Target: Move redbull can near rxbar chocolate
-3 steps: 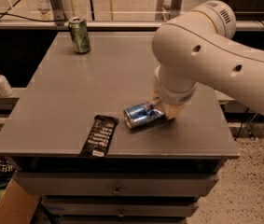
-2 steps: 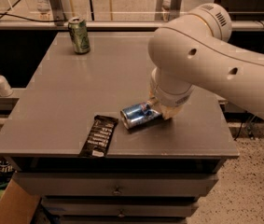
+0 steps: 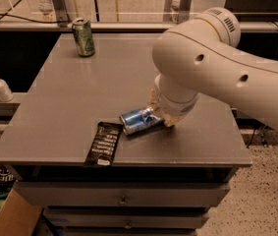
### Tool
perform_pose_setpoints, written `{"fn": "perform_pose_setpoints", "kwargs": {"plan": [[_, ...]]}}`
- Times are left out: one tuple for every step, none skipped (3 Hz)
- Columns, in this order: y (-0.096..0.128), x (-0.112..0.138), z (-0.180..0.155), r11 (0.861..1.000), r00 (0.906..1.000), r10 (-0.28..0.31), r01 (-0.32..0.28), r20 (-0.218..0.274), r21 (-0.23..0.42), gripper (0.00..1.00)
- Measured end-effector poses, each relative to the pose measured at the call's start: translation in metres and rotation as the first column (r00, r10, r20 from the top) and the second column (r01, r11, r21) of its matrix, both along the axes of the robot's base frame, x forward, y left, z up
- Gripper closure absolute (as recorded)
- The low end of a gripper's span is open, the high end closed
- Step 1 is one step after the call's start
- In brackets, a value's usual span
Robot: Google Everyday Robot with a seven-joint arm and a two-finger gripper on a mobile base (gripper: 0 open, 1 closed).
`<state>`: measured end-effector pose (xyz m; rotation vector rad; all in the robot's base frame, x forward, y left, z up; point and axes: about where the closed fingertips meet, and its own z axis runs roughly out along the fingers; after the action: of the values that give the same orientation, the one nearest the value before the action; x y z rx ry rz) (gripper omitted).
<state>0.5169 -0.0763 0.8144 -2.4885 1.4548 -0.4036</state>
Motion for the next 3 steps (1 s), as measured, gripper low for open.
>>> {"fn": "perform_pose_setpoints", "kwargs": {"plan": [[0.0,0.0,0.005,1.0,1.0,0.0,0.0,0.0,0.0,0.0],[0.0,0.0,0.007,1.0,1.0,0.0,0.0,0.0,0.0,0.0],[-0.011,0.001,0.017,0.999,0.9991,-0.03,0.029,0.031,0.025,0.0]]}}
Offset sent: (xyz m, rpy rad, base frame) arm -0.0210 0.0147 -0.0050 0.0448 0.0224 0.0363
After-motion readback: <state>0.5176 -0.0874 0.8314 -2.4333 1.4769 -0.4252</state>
